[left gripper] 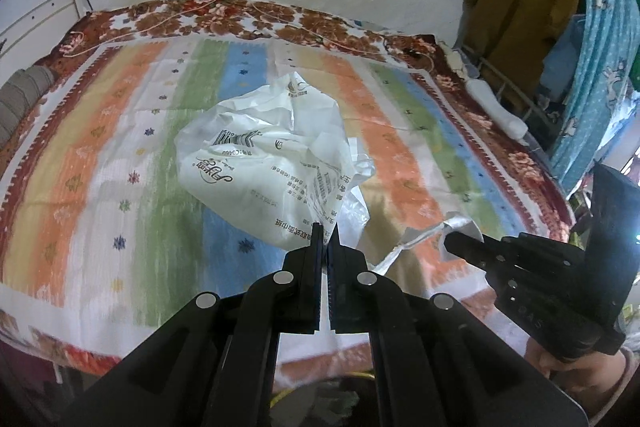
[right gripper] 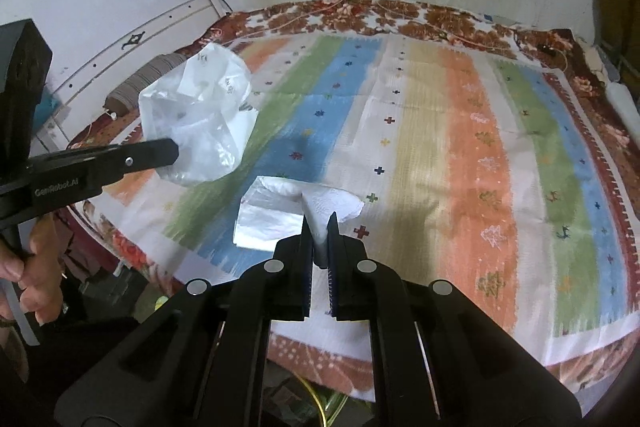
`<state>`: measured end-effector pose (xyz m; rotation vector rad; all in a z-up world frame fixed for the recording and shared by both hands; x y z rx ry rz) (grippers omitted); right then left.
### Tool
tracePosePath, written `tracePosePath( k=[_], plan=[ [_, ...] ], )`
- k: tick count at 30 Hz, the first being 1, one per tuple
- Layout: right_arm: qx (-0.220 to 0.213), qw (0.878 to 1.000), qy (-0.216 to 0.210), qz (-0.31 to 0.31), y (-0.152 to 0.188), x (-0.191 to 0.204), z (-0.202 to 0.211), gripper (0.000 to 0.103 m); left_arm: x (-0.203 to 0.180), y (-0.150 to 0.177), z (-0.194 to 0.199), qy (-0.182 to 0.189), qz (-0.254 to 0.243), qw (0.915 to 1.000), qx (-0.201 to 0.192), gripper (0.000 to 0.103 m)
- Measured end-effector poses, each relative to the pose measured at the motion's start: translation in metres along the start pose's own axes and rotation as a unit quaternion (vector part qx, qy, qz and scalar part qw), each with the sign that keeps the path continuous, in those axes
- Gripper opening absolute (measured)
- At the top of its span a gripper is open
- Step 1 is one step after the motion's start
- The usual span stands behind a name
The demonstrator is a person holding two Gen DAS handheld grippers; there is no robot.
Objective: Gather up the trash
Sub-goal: 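Lift the bag and the tissue and carry them over the bin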
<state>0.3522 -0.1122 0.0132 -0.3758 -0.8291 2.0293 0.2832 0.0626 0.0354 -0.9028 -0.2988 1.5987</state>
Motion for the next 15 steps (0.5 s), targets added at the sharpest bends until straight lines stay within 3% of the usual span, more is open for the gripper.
tracePosePath(
  k=[5, 15],
  plan=[
    [-0.014, 1.000, -0.010, -0.013, 0.016, 0.002, 0.028, 0.005, -0.012, 0.016, 0.028, 0.024, 0.005, 0.9996, -0.014, 0.001],
    [-0.026, 1.000, -0.013, -0.013, 0.053, 0.014, 0.061, 0.005, -0.018, 0.055, 0.055, 0.029, 0.037, 0.9989, -0.009, 0.001]
  ],
)
Point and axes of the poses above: each gripper's, at about its wrist camera, not at the fingertips, and z roughly against the way its jaws point, x to its left, y to its underside, the point moved 3 cm from there along -z, roughly the way its jaws point, and after that the axes turned 8 degrees about y, right-handed, at the moved point
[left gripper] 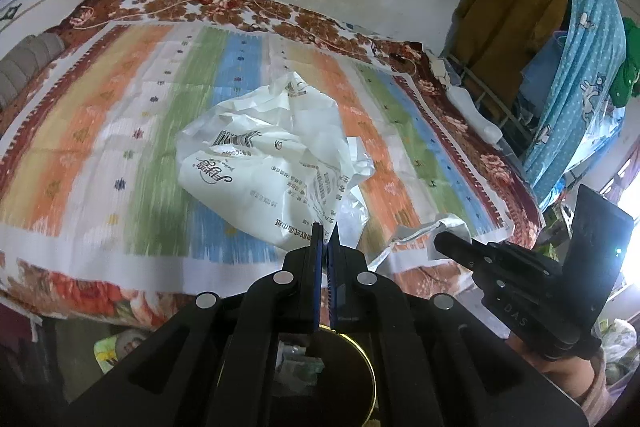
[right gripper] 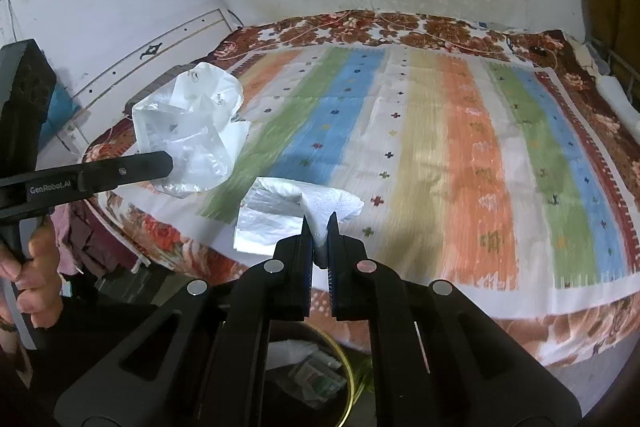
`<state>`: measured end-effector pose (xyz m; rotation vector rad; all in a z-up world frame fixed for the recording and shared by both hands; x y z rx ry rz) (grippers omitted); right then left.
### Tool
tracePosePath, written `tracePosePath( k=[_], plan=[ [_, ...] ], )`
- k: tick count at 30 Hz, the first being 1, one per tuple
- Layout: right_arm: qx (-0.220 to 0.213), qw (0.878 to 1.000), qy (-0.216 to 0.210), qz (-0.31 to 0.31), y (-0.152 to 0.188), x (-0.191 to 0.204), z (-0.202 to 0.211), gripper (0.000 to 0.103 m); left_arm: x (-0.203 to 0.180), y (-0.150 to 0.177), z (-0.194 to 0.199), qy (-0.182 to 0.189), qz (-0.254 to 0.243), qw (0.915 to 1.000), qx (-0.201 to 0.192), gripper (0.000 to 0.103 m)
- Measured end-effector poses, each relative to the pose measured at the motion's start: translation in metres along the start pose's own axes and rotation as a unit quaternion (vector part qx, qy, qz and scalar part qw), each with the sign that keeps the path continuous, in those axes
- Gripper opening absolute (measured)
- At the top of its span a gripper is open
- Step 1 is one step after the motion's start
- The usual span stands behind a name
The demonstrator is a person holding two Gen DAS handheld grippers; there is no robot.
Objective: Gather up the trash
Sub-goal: 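Lift the bag and the tissue and carry them over the bin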
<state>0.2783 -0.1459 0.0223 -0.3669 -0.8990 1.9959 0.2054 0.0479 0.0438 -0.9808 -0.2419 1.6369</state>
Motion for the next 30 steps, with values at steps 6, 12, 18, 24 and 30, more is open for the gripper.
tracePosePath(
  k=[6, 12, 18, 24, 30],
  plan=[
    [0.009, 1.000, -0.002, -0.005, 0.027, 0.007, 0.014, 0.005, -0.006, 0.026, 0.009, -0.002, 0.003, 1.0000, 0.003, 0.001],
    [0.019, 1.000, 0.004, -0.004, 0.055, 0.012, 0.023, 0.005, -0.017, 0.054, 0.016, 0.003, -0.008, 0.9999, 0.009, 0.001],
    [0.045, 0.999, 0.006, -0.002, 0.085, 0.017, 0.024, 0.005, -0.018, 0.090, 0.020, 0.007, -0.003, 0.9997, 0.025, 0.001],
    [0.066, 0.998, 0.001, 0.000, 0.109, 0.026, 0.025, 0.005, -0.018, 0.121, 0.020, 0.005, 0.001, 0.9991, 0.041, 0.001],
    [0.110, 0.994, 0.014, 0.017, 0.137, 0.040, 0.012, 0.005, -0.019, 0.150, 0.015, -0.006, 0.007, 0.9978, 0.066, 0.001]
  ],
)
Point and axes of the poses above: each gripper's, at about its wrist camera, not at the fingertips, and z roughly against the way its jaws point, x to its left, y to its underside, the point moved 3 cm from there along -z, roughly the way its jaws point, and after that the axes turned 8 degrees about y, right-handed, at the moved point
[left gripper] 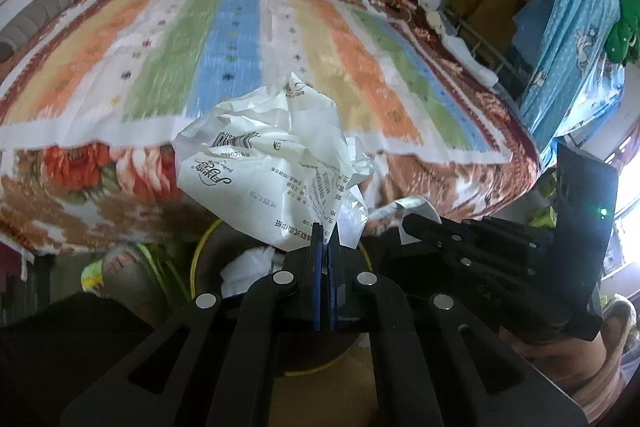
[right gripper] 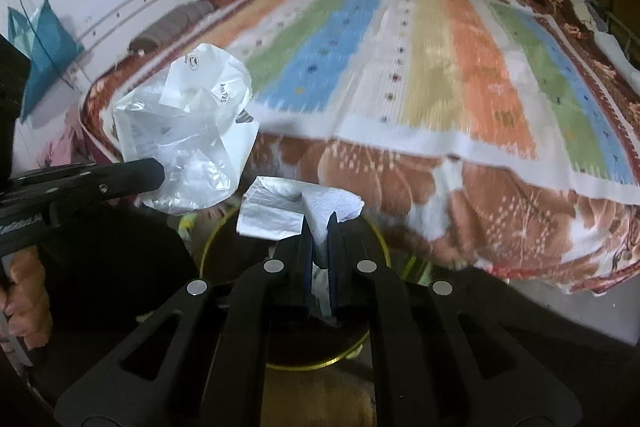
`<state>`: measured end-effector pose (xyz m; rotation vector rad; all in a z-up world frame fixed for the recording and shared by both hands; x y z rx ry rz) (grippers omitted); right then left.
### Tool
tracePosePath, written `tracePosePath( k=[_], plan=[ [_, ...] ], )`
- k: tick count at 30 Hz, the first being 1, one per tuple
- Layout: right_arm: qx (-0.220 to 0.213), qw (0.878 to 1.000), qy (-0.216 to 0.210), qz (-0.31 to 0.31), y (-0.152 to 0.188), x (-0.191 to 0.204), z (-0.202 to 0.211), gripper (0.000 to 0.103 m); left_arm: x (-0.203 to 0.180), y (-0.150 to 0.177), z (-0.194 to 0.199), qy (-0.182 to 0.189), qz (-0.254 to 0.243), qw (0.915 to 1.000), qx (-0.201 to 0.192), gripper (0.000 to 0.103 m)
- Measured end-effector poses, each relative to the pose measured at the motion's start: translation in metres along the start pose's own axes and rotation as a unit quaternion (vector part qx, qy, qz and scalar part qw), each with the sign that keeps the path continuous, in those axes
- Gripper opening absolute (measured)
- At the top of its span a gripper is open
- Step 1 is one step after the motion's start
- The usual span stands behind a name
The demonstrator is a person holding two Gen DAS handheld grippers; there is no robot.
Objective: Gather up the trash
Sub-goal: 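Lift the bag and the tissue and carry them over the bin, then open left tool to drop the bag while right tool releases the tissue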
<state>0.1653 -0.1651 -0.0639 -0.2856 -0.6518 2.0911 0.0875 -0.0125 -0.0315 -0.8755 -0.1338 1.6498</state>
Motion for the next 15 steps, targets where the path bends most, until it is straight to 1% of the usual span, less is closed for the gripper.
tracePosePath(
  k=[3, 5, 8, 11, 12, 13, 14, 15],
  plan=[
    [0.026, 1.000, 0.006, -0.003, 0.011, 0.004, -0.011, 0.005, 0.003, 0.011, -0.008, -0.012, 0.006, 0.9997, 0.020, 0.001],
    [0.051, 0.999, 0.001, -0.014, 0.018, 0.004, -0.020, 0.005, 0.007, 0.018, -0.013, -0.013, 0.018, 0.9991, 0.034, 0.001],
    [0.070, 0.997, 0.000, -0.025, 0.024, 0.002, -0.029, 0.005, 0.014, 0.025, -0.020, -0.014, 0.039, 0.9978, 0.052, 0.002],
    [0.087, 0.996, 0.003, -0.033, 0.028, 0.001, -0.036, 0.007, 0.018, 0.027, -0.025, -0.013, 0.052, 0.9966, 0.063, 0.002],
    [0.092, 0.995, 0.006, -0.037, 0.030, 0.000, -0.039, 0.007, 0.019, 0.028, -0.027, -0.004, 0.061, 0.9957, 0.069, 0.002],
    [0.096, 0.995, 0.009, -0.039, 0.031, -0.001, -0.041, 0.012, 0.020, 0.029, -0.029, 0.007, 0.071, 0.9948, 0.073, 0.002],
    [0.100, 0.994, 0.011, -0.040, 0.031, -0.001, -0.043, 0.024, 0.023, 0.030, -0.031, 0.019, 0.085, 0.9931, 0.078, 0.007],
    [0.101, 0.994, 0.010, -0.040, 0.032, -0.001, -0.044, 0.030, 0.025, 0.031, -0.034, 0.030, 0.101, 0.9912, 0.081, 0.019]
  ],
)
Point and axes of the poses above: each gripper's, at about its wrist camera, not at the fingertips, and z roughly against the way its jaws point, x to its left, y to its underside, the point moved 3 cm from there along -z, roughly the way its jaws point, and after that the axes turned 8 degrees about y, right-handed, at the moved point
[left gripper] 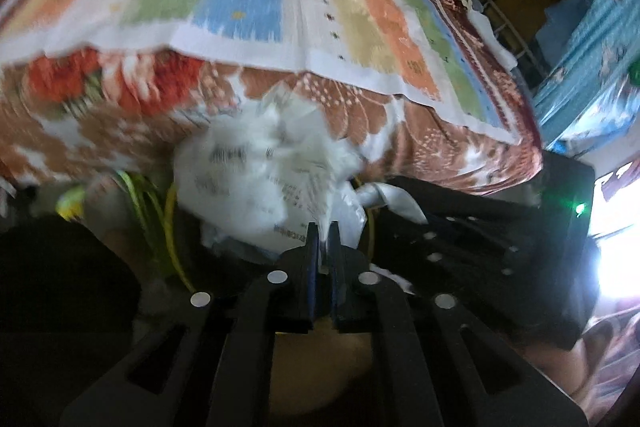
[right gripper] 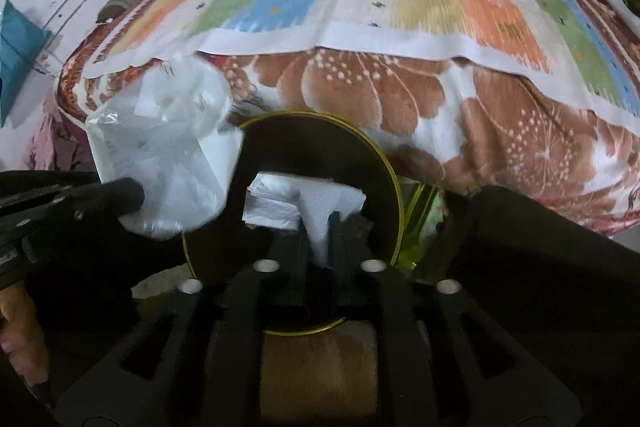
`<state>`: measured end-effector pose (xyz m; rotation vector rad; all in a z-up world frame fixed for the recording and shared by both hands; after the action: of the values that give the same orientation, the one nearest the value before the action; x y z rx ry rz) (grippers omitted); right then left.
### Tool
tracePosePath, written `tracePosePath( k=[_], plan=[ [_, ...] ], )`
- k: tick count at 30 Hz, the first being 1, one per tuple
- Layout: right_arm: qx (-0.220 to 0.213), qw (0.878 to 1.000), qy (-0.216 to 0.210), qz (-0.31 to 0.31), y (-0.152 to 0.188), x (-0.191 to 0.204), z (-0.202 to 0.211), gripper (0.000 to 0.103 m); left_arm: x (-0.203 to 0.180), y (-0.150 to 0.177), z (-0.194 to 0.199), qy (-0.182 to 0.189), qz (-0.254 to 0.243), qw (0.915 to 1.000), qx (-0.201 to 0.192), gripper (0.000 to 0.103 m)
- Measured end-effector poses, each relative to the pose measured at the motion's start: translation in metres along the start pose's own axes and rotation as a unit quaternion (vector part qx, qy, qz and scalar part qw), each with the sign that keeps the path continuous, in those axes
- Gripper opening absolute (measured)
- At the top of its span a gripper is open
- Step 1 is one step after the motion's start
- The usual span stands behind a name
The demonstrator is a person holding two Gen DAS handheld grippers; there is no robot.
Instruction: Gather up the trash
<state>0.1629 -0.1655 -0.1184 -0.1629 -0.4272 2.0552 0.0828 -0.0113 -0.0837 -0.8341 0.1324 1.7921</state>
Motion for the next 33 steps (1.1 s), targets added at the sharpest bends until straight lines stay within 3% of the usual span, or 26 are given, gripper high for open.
tracePosePath(
  k=[1, 8, 13, 19, 23, 28, 33],
  plan=[
    [-0.001, 1.000, -0.003, -0.001, -0.001, 0.000, 0.000, 0.038, 0.002, 0.000, -0.002, 0.005, 0.010, 0.9999, 0.001, 0.036],
    [-0.024, 1.000, -0.014, 0.003, -0.001, 0.000, 0.013, 0.055, -0.004, -0.001, 0.010, -0.031, -0.019, 0.9991, -0.024, 0.049],
    [-0.062, 0.997, 0.002, 0.036, 0.005, -0.002, 0.035, 0.069, -0.006, -0.001, 0.032, -0.054, -0.065, 0.9954, -0.045, 0.075],
    [-0.096, 0.995, -0.005, 0.032, 0.015, -0.011, 0.061, 0.093, -0.003, 0.007, 0.055, -0.030, -0.074, 0.9936, -0.079, 0.097],
    [-0.115, 0.993, -0.007, 0.021, 0.024, -0.020, 0.079, 0.094, -0.012, 0.018, 0.059, -0.052, -0.107, 0.9888, -0.090, 0.097],
    [-0.121, 0.992, -0.039, 0.016, 0.040, -0.023, 0.096, 0.094, -0.004, 0.032, 0.064, -0.069, -0.099, 0.9874, -0.102, 0.097],
    [-0.136, 0.989, -0.036, 0.036, 0.057, -0.015, 0.110, 0.094, -0.002, 0.042, 0.067, -0.080, -0.098, 0.9868, -0.101, 0.097]
  ],
)
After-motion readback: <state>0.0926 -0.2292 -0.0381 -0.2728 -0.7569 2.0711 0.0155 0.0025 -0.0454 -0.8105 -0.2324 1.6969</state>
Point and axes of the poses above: each gripper's, at about its wrist camera, not at the fingertips, and z roughly against the way its jaws point, x to its left, y to its underside, the point moved 3 cm from there along -z, roughly the way its jaws point, and after that the axes turned 8 degrees about y, right-handed, at the moved point
